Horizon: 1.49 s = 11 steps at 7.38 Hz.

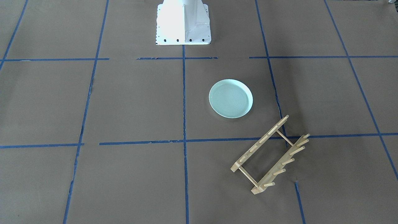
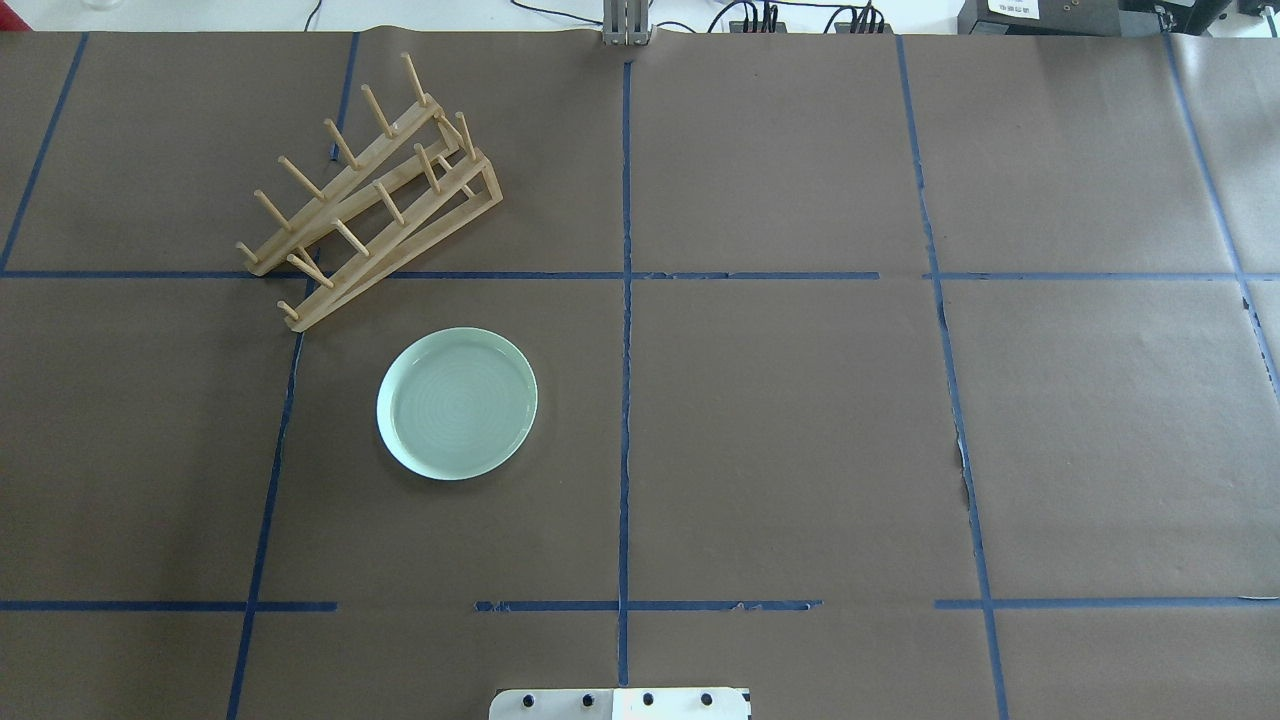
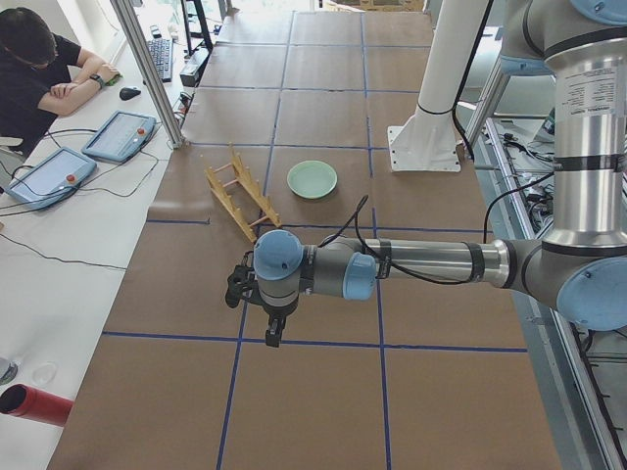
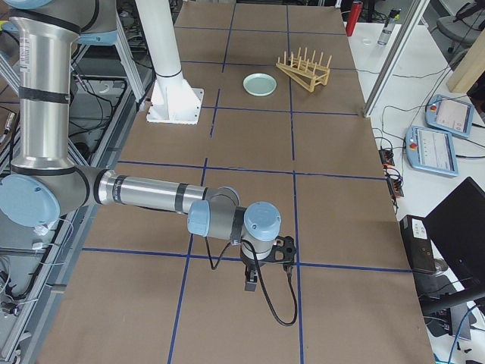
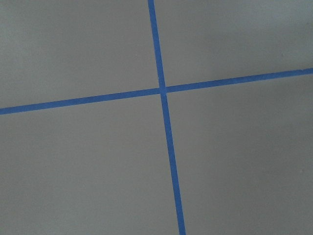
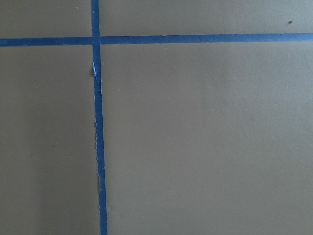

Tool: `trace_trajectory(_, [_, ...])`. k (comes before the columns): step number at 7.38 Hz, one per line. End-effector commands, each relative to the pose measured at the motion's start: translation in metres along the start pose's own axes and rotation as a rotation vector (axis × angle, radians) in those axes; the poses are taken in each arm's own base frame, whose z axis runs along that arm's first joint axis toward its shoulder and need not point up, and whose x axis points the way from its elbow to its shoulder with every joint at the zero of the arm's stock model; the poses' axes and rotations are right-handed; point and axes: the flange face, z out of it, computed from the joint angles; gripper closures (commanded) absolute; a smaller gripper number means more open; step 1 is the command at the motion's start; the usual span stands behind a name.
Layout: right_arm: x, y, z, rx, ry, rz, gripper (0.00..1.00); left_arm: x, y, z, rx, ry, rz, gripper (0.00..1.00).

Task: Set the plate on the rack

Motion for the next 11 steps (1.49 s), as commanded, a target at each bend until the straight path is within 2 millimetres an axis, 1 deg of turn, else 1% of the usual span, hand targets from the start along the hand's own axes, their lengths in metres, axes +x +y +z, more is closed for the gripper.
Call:
trace_trajectory(1, [0.000,0.000,-0.001,0.002,0.000,0.000,0.00,0.011,-0.021,-0.010,0.022,0.001,0.015,0.00])
trace_trajectory(2, [0.000,0.000,0.000,0.001,0.000,0.001,0.00,0.037,-0.040,-0.029,0.066,0.003,-0.080,0.00])
trace_trajectory(3, [0.000,0.000,0.000,0.001,0.000,0.001,0.00,0.081,-0.060,-0.028,0.066,0.013,-0.128,0.00])
trace_trajectory(4, [-0.001,0.000,0.000,0.001,0.000,-0.001,0.00,0.126,-0.085,-0.025,0.065,0.031,-0.116,0.00])
trace_trajectory(5, [0.000,0.000,0.000,0.001,0.000,0.001,0.00,0.177,-0.097,-0.036,0.088,0.057,-0.104,0.00])
trace_trajectory(6, [0.000,0.000,-0.001,0.002,0.000,0.001,0.00,0.229,-0.109,-0.042,0.098,0.089,-0.155,0.00])
trace_trajectory(7, [0.000,0.000,0.000,0.001,0.000,0.001,0.00,0.299,-0.132,-0.039,0.104,0.106,-0.218,0.00])
trace_trajectory(8, [-0.001,0.000,0.000,0.001,0.000,-0.001,0.00,0.362,-0.148,-0.026,0.116,0.094,-0.285,0.00])
trace_trajectory(9, [-0.001,0.000,0.000,0.001,0.000,-0.001,0.00,0.423,-0.152,-0.009,0.059,0.103,-0.383,0.00])
trace_trajectory(10, [0.000,0.000,-0.001,0.002,0.000,0.000,0.00,0.492,-0.155,-0.001,-0.013,0.064,-0.455,0.00])
trace_trajectory(11, [-0.001,0.000,0.000,0.001,0.000,-0.001,0.00,0.556,-0.152,-0.001,-0.071,0.009,-0.488,0.00])
